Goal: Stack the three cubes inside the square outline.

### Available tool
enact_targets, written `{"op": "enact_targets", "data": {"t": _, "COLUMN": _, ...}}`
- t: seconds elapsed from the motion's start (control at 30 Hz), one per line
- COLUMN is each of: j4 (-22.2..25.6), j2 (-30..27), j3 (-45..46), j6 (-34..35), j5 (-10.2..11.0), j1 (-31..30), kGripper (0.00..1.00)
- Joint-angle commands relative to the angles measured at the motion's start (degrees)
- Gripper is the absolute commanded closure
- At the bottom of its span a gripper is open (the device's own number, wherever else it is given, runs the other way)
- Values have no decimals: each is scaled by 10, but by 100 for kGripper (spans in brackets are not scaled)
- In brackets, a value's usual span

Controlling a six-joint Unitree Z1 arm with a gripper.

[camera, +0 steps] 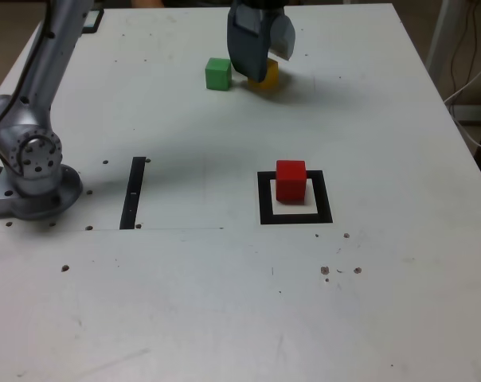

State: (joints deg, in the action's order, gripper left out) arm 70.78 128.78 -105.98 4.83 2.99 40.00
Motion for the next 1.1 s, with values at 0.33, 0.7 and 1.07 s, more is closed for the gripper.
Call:
{"op": "enact_targets", "data": {"t": 0.33, "j4": -40, "j2": 14, "j3": 28, "j6": -21, "j5": 7, "j1": -8, "kGripper": 65}}
{"op": "enact_targets", "data": {"t": 0.7, "j4": -8, "j2": 6, "j3": -7, "j6": -37, "j5": 16, "j1": -34, "kGripper": 69}}
{"op": "enact_targets", "data": {"t": 1.07, "j4": 137, "j2": -51, "j3": -124, "j6": -117, "j5": 25, "j1": -121, "kGripper": 69}}
